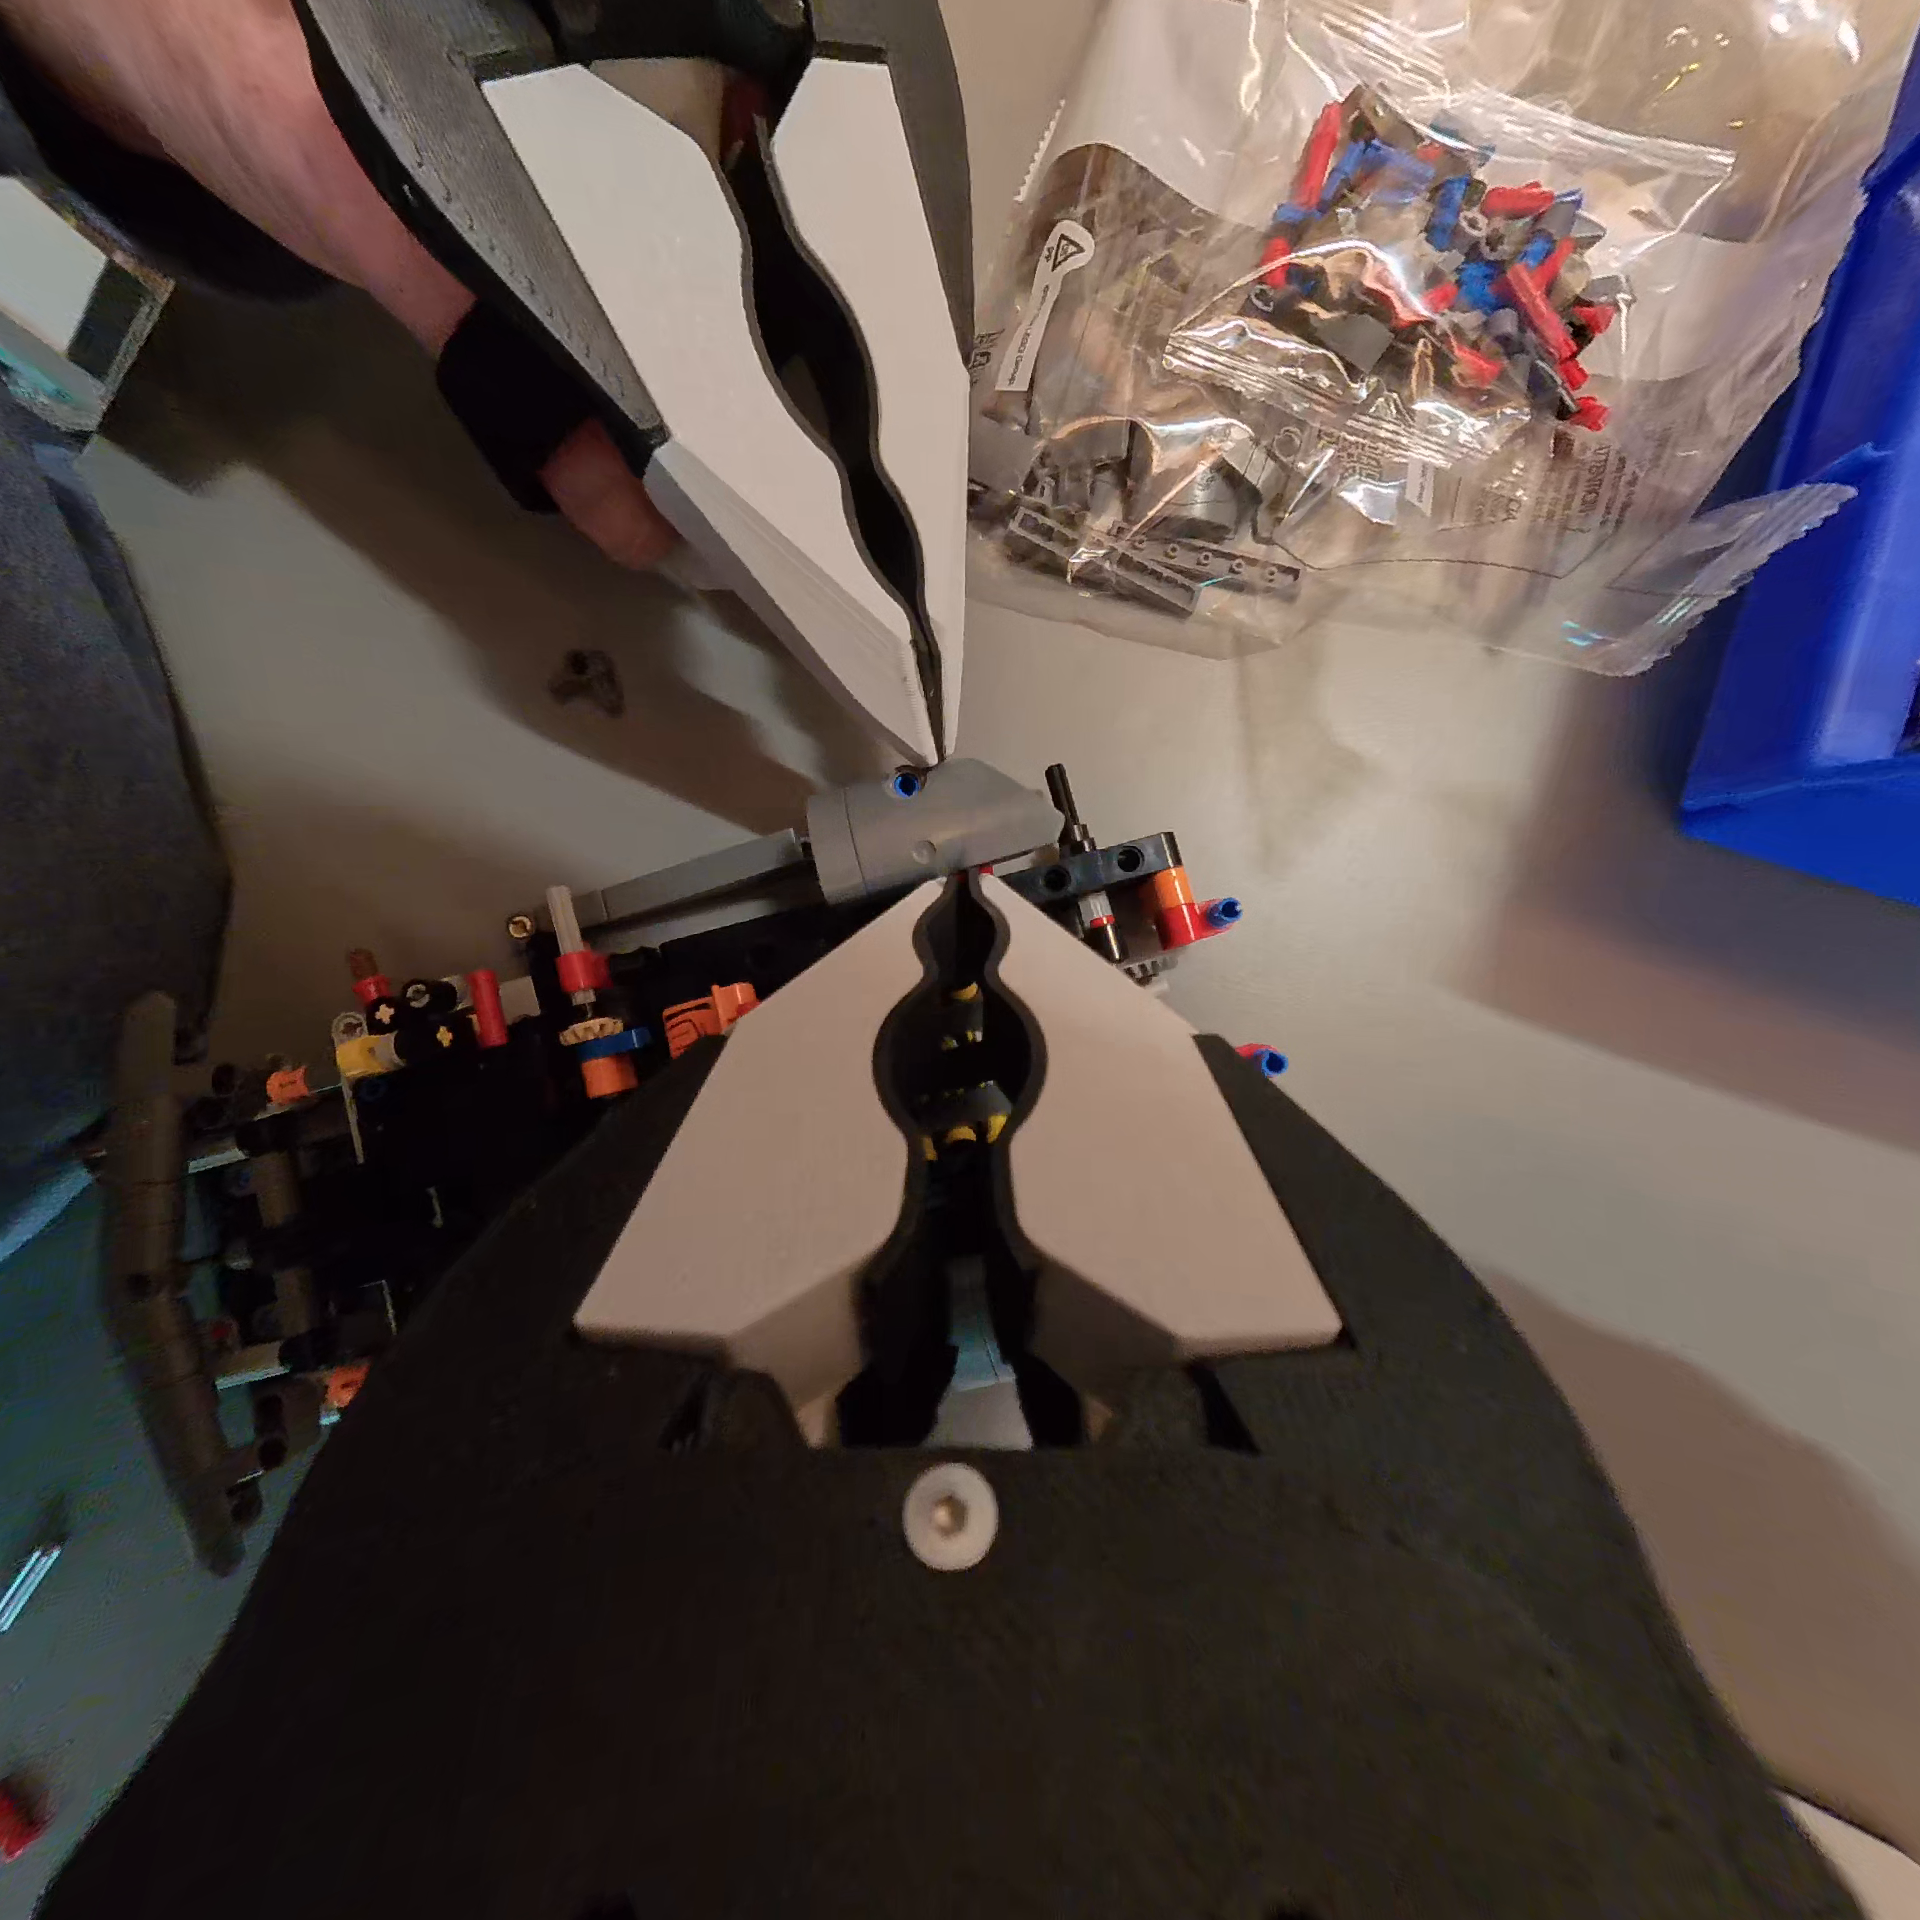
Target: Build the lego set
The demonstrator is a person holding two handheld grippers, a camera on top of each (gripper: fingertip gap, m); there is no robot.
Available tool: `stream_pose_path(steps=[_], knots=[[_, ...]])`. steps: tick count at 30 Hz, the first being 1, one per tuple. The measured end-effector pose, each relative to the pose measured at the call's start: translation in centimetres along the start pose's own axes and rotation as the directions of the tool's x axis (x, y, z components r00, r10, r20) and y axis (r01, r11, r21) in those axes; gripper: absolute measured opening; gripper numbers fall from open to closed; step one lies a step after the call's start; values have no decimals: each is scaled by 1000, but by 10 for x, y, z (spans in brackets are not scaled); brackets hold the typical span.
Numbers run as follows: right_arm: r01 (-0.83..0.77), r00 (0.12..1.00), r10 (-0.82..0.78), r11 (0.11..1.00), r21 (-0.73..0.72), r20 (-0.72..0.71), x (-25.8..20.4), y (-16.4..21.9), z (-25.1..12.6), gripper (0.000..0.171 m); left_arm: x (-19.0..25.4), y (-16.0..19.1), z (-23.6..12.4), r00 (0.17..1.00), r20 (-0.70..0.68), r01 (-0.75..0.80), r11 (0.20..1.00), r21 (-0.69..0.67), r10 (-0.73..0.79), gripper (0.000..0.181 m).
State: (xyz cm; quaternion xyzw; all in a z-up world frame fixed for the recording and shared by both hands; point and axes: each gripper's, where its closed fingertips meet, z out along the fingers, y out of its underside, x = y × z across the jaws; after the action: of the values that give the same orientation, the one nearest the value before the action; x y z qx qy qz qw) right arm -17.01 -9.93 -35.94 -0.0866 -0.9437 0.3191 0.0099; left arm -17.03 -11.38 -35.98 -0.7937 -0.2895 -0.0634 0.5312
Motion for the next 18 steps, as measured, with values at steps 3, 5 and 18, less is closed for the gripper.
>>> stream_pose_path(steps=[3, 5, 18], knots=[[1, 1000, -1, 1000, -6, -4, 1, 1, 1, 0, 0, 0, 1, 1000, 6, -8, 1000, -1, 8, 0], [2, 1000, -2, 1000, -16, -4, 1, 2, 2, 0, 0, 1, 1, 1000, 18, -17, 1000, -7, 18, 0], [-25, 999, 24, 999, -22, -43, 7, -2, -1, 0, -5, -8, -3, 999, -4, 46, 998, 52, -46, 0]])
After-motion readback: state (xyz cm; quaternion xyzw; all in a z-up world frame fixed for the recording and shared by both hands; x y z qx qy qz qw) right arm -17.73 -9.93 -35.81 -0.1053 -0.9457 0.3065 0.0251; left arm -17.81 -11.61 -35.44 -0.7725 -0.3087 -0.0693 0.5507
